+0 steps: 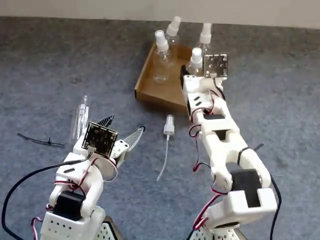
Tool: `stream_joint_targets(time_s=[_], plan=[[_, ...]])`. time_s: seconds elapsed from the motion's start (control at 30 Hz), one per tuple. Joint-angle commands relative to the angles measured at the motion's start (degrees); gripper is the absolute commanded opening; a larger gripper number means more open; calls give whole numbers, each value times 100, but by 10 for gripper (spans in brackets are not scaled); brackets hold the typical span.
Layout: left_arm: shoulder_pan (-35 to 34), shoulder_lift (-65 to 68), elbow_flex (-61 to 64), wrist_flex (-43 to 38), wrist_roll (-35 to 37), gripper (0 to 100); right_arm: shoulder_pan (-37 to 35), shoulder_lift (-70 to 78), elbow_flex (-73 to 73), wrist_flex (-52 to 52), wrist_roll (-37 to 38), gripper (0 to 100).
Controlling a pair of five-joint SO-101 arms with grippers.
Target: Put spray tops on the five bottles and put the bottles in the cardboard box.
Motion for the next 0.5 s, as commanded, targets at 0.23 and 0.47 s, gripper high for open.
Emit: stream_joint_targets(time_s=[0.23, 0.47], plan=[[92, -48, -13, -70, -18, 273, 84, 470, -558, -163, -44, 5], [92, -48, -13, -70, -18, 273, 110, 488, -716, -163, -9, 5]])
